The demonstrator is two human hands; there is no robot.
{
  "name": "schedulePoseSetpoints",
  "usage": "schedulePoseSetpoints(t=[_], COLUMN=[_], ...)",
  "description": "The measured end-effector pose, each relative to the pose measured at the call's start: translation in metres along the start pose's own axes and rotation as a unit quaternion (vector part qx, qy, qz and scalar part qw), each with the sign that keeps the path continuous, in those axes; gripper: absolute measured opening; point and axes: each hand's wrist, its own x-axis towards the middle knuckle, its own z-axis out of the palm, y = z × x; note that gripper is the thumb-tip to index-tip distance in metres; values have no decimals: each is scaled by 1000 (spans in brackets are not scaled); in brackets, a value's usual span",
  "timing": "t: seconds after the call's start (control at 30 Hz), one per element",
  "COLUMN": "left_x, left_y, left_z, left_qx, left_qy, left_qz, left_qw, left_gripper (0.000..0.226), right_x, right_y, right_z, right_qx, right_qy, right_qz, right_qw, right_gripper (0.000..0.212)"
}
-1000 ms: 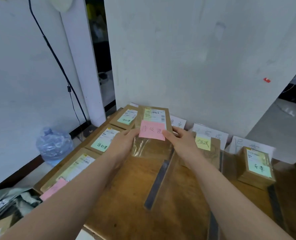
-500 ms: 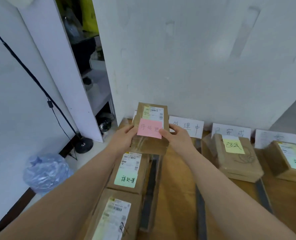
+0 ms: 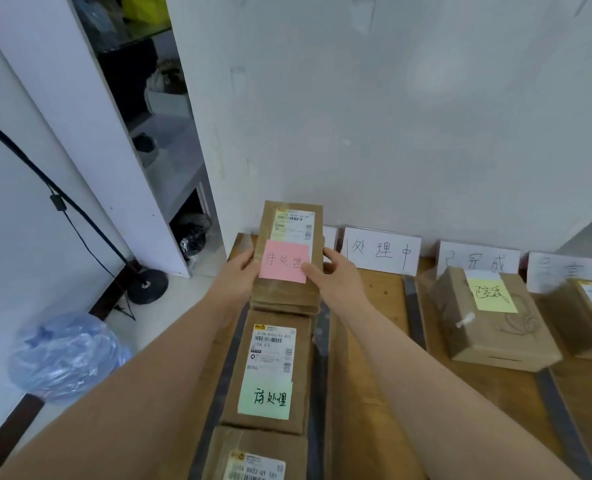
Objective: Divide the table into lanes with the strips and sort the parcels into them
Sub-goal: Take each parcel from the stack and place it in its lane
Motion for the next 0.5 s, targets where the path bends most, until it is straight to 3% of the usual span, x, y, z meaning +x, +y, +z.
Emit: schedulePoseSetpoints(t=[0.37,0.5], left_x=[3,-9], left_y=[-1,18], left_z=[-3,-5], left_qx=[103,207], left_qy=[37,80], left_qz=[18,86], left_qw=[994,971], left_gripper=[24,22], right_x=[1,-7], right_y=[-6,-11], right_z=[4,-9], right_qx=[-48,-108], right_qy=[19,42], right_qz=[25,8], right_qw=[998,993], right_gripper=[56,58])
